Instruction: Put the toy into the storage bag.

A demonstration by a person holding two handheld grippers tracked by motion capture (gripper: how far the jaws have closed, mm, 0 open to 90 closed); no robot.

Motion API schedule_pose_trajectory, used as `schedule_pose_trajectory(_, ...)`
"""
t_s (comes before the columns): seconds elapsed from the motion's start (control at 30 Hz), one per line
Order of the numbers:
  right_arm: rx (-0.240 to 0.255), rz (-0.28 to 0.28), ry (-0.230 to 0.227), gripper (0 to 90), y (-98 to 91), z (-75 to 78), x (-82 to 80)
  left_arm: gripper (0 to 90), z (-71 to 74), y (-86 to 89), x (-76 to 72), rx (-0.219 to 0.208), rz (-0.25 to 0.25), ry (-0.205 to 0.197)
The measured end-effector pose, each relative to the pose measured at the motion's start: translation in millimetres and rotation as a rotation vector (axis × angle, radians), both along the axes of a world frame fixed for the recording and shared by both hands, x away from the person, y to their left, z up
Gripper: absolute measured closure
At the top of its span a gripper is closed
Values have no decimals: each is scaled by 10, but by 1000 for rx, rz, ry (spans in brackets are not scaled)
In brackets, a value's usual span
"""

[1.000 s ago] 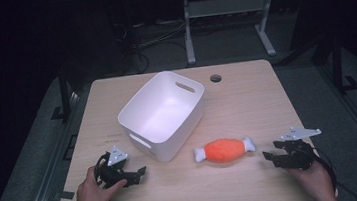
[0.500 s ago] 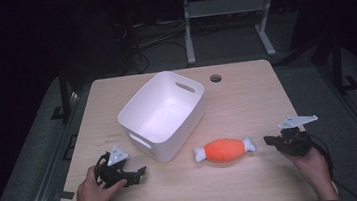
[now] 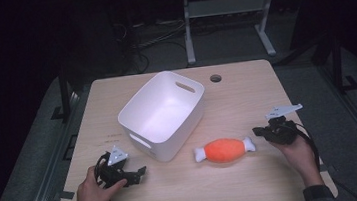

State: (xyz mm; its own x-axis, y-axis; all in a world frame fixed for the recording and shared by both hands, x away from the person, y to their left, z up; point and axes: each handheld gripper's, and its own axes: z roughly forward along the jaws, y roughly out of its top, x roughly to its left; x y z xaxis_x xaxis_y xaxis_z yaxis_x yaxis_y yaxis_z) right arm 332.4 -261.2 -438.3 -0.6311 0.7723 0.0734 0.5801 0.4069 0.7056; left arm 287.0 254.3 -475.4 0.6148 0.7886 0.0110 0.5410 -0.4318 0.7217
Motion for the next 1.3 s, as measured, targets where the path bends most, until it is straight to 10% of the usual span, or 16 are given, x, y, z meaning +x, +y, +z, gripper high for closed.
schedule_pose_trajectory(0.47, 0, 37, 25, 897, 197, -179, 288, 127, -1, -2, 2, -2, 2, 0)
schedule_pose_trajectory(1.3, -32, 111, 65, 897, 235, -238, 88, 127, -1, -3, 2, -2, 2, 0)
